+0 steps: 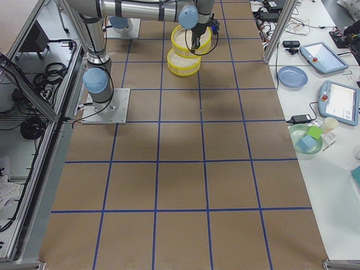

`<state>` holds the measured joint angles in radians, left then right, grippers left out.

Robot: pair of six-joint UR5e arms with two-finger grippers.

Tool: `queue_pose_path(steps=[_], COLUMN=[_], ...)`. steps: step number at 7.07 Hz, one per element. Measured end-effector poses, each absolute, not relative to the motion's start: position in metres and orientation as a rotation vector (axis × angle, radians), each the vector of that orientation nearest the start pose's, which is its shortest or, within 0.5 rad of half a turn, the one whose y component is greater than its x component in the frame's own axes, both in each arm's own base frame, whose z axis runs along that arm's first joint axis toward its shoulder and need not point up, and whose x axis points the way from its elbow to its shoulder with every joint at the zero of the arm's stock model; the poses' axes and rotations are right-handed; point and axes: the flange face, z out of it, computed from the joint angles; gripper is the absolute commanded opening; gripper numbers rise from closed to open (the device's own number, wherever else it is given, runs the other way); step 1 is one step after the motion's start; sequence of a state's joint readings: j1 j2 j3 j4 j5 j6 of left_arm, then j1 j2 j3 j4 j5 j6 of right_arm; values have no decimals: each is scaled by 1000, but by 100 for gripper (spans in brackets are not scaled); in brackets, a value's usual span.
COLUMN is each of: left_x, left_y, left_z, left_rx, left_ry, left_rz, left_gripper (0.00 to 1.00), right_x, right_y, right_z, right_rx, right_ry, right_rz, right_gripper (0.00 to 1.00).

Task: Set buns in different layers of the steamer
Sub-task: 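Lift the top tier aside with the right gripper while the left places the bun, then open the left gripper and raise it back toward the plate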

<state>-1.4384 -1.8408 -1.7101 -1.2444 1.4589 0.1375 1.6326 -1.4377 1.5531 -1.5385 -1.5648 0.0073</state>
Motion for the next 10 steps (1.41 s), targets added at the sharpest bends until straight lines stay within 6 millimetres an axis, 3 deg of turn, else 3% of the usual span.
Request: queue_pose_path(steps=[1, 2, 4, 5, 6, 7, 10], left_x=[-107, -160, -264, -308, -342, -366, -381], left_y=[-571, -559, -531, -515, -500, -490, -482], left_z=[329, 341, 341, 333, 322, 308, 287], left_rx=[-17, -86, -302, -414, -483, -500, -408], left_ry=[3259, 3255, 3263, 3278, 3283, 3281, 3280], left_rz=[68, 45, -4, 18, 52, 83, 118], left_gripper=[0, 0, 0, 0, 53, 97, 100], right_x=[134, 91, 19, 0, -9, -12, -12], right_y=[-516, -511, -505, -503, -502, -501, -499], right_z=[443, 454, 459, 459, 458, 457, 456], right_rx=[-115, -148, -236, -252, -257, -259, -262], right_ry=[3125, 3124, 3158, 3169, 3176, 3180, 3178], right_rz=[247, 286, 373, 402, 419, 428, 442], right_gripper=[16, 16, 16, 16, 16, 16, 16])
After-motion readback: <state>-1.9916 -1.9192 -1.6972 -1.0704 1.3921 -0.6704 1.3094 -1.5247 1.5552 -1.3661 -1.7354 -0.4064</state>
